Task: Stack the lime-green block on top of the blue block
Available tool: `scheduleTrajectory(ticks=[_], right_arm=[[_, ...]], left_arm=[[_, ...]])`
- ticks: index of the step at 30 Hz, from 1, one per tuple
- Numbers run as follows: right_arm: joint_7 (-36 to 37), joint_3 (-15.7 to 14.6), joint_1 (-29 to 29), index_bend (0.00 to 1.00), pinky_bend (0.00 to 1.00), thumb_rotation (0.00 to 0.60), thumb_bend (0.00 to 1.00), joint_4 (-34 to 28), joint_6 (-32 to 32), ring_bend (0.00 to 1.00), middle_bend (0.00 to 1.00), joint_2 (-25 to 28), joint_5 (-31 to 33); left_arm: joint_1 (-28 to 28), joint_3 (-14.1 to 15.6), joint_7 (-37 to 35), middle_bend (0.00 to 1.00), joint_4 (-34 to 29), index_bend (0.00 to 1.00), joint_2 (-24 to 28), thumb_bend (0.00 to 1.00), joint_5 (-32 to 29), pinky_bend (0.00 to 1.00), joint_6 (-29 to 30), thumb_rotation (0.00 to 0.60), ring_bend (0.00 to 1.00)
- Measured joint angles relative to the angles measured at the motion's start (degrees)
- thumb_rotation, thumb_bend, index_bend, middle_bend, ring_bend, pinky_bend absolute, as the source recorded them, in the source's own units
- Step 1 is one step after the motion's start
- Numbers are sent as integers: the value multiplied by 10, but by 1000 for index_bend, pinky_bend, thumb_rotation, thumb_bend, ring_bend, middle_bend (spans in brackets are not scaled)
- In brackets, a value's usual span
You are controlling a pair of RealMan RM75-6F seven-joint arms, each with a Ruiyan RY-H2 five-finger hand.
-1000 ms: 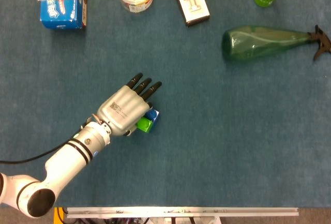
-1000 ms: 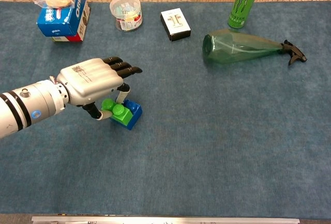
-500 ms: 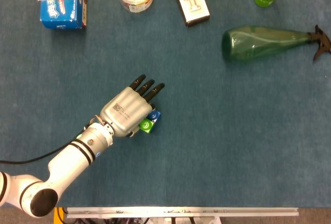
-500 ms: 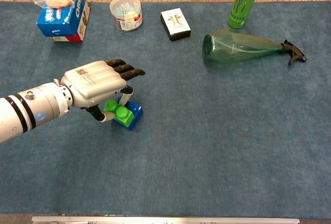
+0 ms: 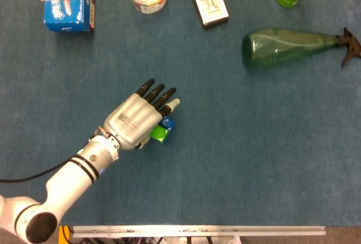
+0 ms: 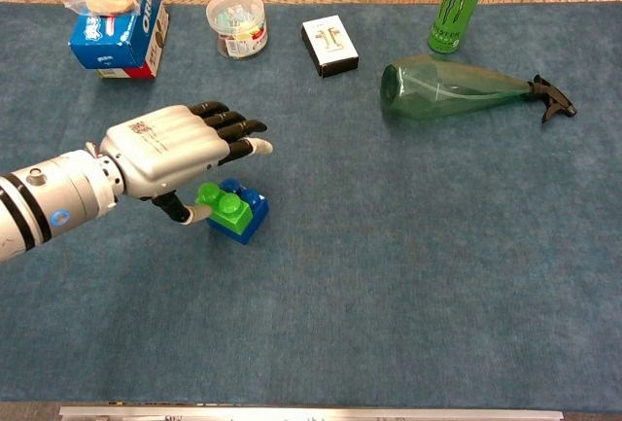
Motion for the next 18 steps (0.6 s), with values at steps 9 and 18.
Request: scheduleTrajectory(ticks=[9, 18], right_arm=[[-6, -1, 1, 489, 487, 600, 524, -2, 0, 314, 372, -1, -2], [-34, -3, 7, 489, 487, 600, 524, -9, -11, 314, 372, -4, -2]], left_arm=[[29, 19, 5, 0, -38, 74, 46, 297, 31, 15, 44, 600, 0], [111, 58, -47, 0, -37, 159, 102, 297, 166, 15, 130, 600, 0]])
